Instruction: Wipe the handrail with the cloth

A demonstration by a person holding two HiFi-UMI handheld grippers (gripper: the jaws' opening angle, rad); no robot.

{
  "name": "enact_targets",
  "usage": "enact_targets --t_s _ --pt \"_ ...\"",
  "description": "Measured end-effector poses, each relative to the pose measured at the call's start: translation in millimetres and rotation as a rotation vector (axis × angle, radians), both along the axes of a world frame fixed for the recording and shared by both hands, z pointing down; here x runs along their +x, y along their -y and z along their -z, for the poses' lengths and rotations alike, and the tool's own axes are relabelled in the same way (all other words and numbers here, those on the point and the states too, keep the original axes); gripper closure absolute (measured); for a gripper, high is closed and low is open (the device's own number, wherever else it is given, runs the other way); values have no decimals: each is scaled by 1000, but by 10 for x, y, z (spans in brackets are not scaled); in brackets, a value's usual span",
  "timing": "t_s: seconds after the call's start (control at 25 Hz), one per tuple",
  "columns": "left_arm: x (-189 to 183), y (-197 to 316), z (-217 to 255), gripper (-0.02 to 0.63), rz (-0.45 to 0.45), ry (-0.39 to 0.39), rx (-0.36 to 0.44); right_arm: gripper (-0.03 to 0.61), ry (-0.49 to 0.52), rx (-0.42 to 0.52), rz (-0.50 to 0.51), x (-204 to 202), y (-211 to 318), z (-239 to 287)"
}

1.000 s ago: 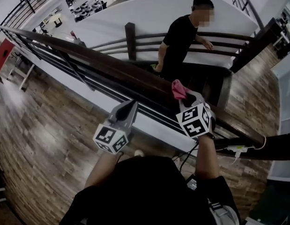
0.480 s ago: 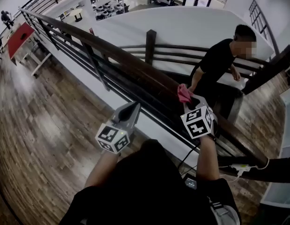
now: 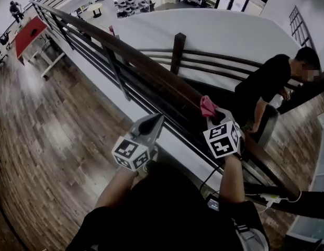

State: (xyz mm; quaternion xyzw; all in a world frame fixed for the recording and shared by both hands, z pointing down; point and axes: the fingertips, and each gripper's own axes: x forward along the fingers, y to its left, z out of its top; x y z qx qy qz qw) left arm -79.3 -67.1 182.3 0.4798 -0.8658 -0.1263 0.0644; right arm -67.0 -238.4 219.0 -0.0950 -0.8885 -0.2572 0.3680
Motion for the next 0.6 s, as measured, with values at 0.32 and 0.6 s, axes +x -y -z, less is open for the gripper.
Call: enact_targets --t_s 0.32,0.6 --pt "-376 32 121 614 -60 68 -17 525 -21 -10 20 -289 -301 6" --pt "-650 6 35 614 -91 56 -33 525 -44 -2 52 -511 -573 -8"
